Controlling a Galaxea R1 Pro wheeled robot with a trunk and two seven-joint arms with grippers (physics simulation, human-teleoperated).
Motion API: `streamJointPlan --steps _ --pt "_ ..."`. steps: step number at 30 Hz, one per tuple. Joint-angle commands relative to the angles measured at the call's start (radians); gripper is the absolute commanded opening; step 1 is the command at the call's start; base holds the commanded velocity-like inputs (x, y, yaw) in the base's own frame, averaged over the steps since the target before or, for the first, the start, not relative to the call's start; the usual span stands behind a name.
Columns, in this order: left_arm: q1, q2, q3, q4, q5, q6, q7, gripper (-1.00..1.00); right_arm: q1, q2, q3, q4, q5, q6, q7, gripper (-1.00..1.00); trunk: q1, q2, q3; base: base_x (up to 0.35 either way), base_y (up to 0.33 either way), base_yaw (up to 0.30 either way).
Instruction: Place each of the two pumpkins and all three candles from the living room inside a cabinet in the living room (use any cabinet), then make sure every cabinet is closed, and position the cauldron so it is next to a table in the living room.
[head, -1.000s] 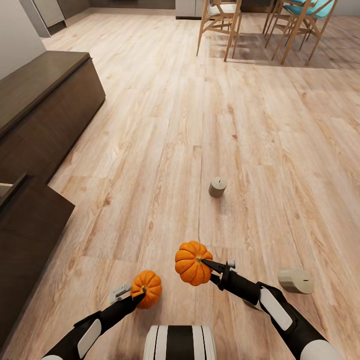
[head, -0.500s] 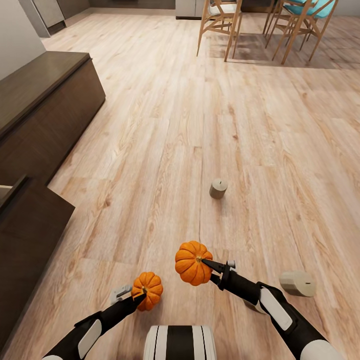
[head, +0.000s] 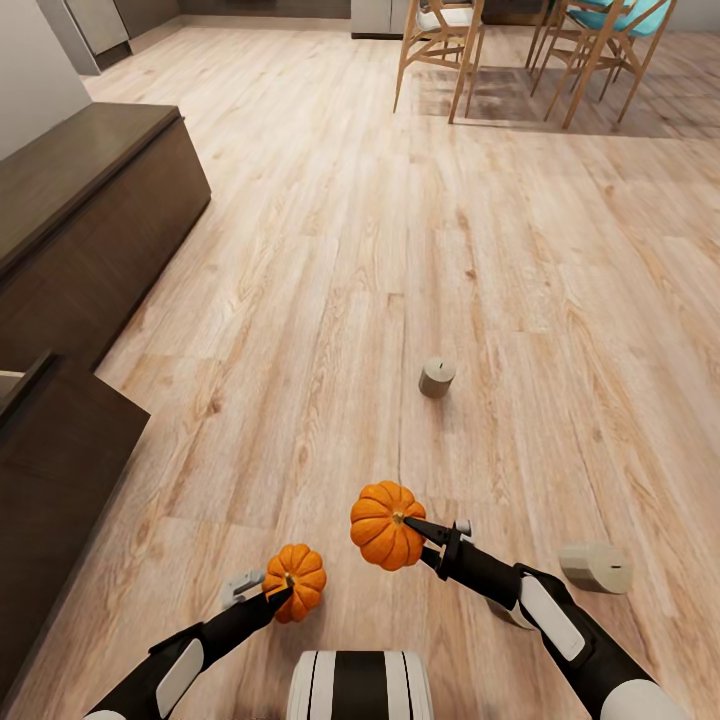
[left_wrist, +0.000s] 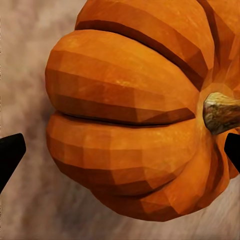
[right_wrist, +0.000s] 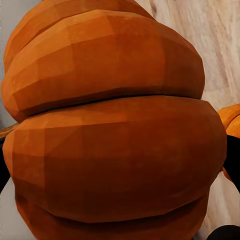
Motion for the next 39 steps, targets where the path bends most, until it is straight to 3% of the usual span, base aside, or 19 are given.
streamJointPlan --steps 1,4,12,13,36,39 --pt "0.000 0.002 0.003 0.000 0.002 0.003 0.017 1.00 -0.001 -0.001 0.003 0.000 -0.009 0.006 -0.002 -1.00 0.000 0.000 -0.001 0.000 0.000 0.000" --pt "0.000 0.002 0.003 0.000 0.003 0.003 0.017 1.00 -0.001 -0.001 0.003 0.000 -0.009 0.006 0.000 -1.00 0.001 -0.001 -0.012 0.000 0.000 0.000" --pt "0.000 0.002 0.003 0.000 0.003 0.003 0.016 1.00 -0.001 -0.001 0.003 0.000 -0.009 0.008 0.000 -1.00 0.001 -0.001 -0.012 0.000 0.000 0.000" --pt "0.000 0.002 0.003 0.000 0.003 0.002 0.016 -1.00 -0.001 -0.001 0.003 0.000 -0.009 0.008 0.000 -1.00 0.001 -0.001 -0.012 0.000 0.000 0.000" --pt "0.000 0.002 0.002 0.000 0.004 0.002 0.015 -1.00 -0.001 -0.001 0.003 0.000 -0.009 0.008 0.003 -1.00 0.001 -0.001 -0.012 0.000 0.000 0.000" --pt "0.000 0.002 0.002 0.000 0.001 0.002 0.015 -1.00 -0.001 -0.001 0.003 0.000 -0.009 0.008 0.003 -1.00 0.000 0.000 -0.001 0.000 0.000 0.000"
